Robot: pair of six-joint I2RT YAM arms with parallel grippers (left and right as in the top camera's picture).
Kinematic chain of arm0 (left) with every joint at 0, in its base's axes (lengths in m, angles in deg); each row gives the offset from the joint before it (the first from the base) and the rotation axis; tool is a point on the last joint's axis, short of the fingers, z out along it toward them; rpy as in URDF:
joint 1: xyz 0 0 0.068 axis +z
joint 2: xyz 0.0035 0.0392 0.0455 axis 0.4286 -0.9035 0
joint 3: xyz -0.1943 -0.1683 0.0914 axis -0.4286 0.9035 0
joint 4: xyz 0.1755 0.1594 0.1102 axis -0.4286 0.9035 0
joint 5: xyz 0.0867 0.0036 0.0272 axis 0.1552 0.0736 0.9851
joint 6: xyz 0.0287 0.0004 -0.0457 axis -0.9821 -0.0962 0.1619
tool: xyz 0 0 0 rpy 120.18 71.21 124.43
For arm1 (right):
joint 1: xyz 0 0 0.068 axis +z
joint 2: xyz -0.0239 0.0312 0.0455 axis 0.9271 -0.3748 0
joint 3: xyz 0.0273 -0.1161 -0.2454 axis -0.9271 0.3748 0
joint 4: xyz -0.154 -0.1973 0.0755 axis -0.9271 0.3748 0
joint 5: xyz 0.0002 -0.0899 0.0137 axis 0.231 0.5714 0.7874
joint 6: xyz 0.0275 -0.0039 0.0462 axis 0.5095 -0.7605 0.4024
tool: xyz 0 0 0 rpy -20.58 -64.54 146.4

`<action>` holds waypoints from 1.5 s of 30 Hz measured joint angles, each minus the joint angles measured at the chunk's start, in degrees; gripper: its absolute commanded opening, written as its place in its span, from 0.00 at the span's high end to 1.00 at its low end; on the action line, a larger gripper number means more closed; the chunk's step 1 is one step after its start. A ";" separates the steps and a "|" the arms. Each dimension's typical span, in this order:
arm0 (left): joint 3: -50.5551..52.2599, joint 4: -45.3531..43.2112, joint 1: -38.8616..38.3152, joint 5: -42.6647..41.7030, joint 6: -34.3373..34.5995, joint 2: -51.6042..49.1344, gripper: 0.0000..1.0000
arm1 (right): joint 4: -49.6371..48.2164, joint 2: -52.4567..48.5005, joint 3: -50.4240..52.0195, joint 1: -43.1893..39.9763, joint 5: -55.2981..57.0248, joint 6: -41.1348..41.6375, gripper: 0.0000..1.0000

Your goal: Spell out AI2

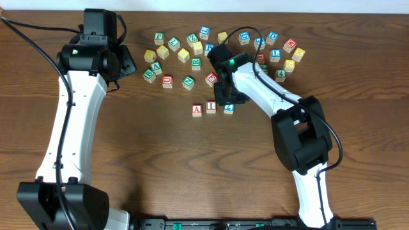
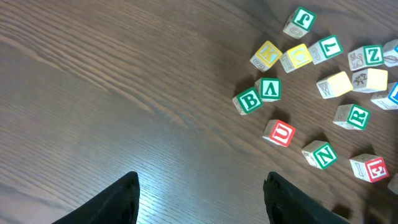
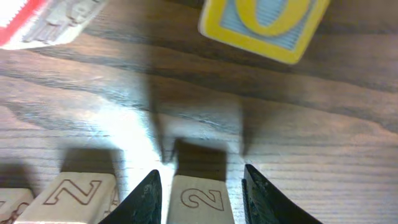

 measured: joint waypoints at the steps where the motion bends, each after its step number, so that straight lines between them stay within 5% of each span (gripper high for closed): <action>1: 0.00 0.00 0.00 -0.11 0.02 0.00 0.37 | -0.11 0.02 -0.04 0.00 -0.20 -0.44 0.66; 13: 0.00 1.27 -0.26 -3.56 -1.70 0.00 0.44 | 6.19 0.02 -8.39 0.00 -1.53 -3.26 0.67; 23: 0.00 2.05 -0.63 -2.27 -2.58 0.00 0.44 | 3.37 0.20 -11.91 0.46 -7.89 -4.57 0.79; 34: 0.00 3.17 9.35 2.78 -2.60 0.00 0.44 | 0.70 0.17 -11.89 10.27 -10.64 -6.05 0.81; 45: 0.00 3.50 9.62 2.95 -2.60 0.00 0.44 | 2.21 -2.89 -11.69 13.92 -10.12 -10.08 0.80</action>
